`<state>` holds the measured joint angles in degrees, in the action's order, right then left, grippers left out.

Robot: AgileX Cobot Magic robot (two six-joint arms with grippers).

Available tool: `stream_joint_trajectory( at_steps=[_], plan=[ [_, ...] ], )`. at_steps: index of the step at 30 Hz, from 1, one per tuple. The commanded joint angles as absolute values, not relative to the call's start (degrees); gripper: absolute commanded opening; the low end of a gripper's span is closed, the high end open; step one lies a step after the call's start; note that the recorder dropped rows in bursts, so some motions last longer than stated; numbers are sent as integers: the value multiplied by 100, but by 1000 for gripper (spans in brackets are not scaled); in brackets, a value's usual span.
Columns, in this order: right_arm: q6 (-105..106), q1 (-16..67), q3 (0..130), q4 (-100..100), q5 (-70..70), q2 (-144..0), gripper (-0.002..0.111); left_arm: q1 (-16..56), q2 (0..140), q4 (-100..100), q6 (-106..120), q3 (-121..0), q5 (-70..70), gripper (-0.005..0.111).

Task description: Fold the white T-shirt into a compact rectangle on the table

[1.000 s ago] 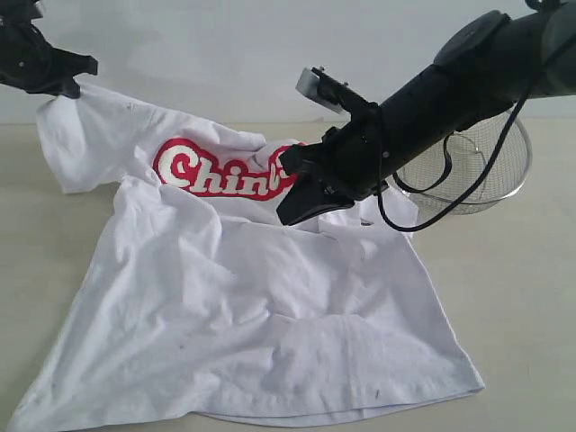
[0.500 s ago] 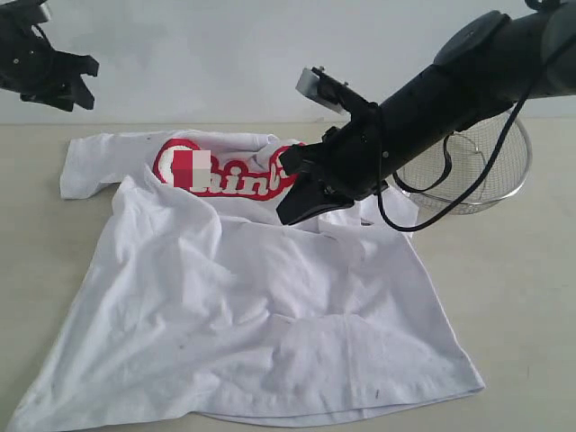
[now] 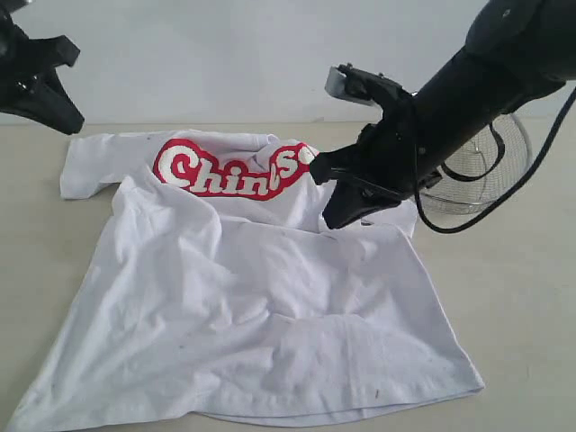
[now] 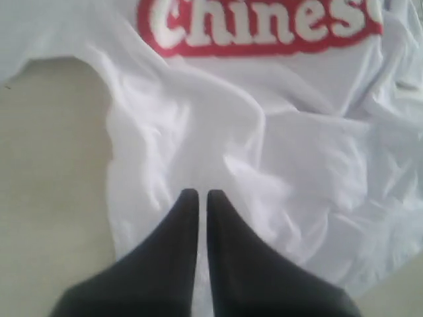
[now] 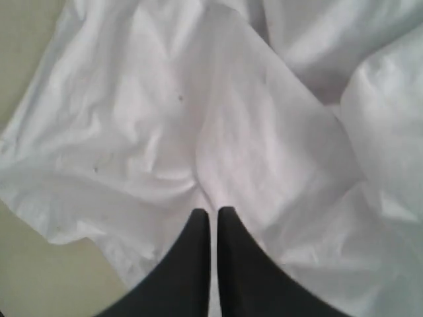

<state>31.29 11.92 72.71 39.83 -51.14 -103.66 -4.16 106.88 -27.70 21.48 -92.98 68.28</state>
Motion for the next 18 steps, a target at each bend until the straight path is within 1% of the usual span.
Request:
stream_joint_trajectory(
  at_steps=[1, 4, 8, 12, 18],
  plan=[
    [2928, 1184, 7036, 3771, -5304, -10218, 0, 116, 9891, -2826, 2277, -7978, 6536, 5],
    [2928, 1195, 6365, 3786, -5168, -9988, 0, 468, 9332, -2353, 2155, -6743, 5904, 5],
    [2928, 1195, 5654, 3798, -4833, -9685, 0, 517, 9097, -2174, 1749, -5732, 5229, 5],
    [2913, 1195, 5160, 3807, -4651, -9424, 0, 538, 9072, -2617, 1862, -5136, 5030, 5],
    [2807, 1195, 4640, 3467, -4455, -9268, 0, 828, 9072, -2864, 2060, -4513, 4643, 5]
  ],
)
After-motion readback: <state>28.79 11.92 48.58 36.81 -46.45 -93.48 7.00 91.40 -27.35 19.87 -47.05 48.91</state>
